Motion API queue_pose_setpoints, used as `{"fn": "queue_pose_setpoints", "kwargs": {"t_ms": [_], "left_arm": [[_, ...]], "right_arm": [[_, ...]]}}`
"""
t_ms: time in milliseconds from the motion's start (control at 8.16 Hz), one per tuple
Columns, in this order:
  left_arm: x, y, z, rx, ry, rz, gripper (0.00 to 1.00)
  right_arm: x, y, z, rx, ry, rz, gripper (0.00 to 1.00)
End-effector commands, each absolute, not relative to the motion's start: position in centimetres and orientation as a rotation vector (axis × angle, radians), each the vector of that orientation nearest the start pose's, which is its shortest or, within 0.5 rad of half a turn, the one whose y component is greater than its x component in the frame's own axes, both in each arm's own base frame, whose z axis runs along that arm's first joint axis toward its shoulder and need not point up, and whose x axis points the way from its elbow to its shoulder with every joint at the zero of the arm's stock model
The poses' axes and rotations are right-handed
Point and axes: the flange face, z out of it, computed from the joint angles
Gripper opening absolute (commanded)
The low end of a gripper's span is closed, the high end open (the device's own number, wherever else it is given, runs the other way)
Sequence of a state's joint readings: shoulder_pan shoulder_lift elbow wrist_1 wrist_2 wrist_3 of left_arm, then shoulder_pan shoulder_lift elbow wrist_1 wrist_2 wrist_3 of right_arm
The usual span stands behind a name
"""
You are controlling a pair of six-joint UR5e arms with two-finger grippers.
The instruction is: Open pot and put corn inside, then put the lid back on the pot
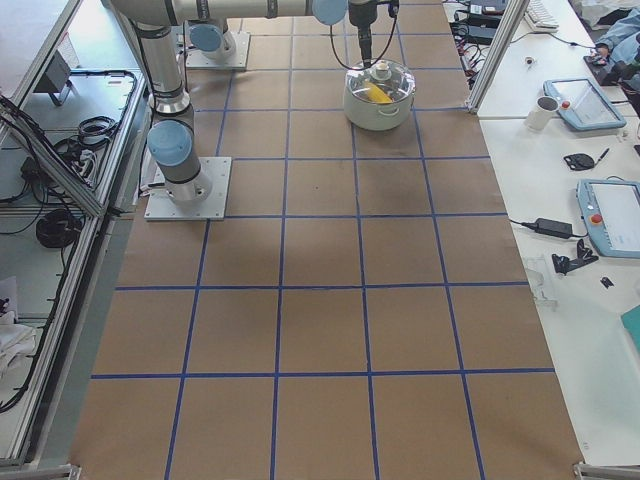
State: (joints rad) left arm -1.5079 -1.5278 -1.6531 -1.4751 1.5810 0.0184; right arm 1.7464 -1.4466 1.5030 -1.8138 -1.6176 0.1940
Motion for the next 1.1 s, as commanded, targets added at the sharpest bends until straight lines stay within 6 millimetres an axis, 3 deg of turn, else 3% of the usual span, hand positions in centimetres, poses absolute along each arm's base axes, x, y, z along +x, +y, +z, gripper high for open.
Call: {"fn": "queue_pose_setpoints", "kwargs": {"t_ms": [0, 981], "left_arm": [[-10.2, -48.62, 47.83, -0.07, 3.128, -0.088, 1.0], [-10.2, -48.61, 47.75, -0.07, 3.128, -0.086, 1.0]], "right_arm": [[18.08, -48.14, 52.62, 0.004, 3.178, -0.169, 1.0], [17.99, -47.64, 52.97, 0.004, 3.181, -0.167, 1.0]]}}
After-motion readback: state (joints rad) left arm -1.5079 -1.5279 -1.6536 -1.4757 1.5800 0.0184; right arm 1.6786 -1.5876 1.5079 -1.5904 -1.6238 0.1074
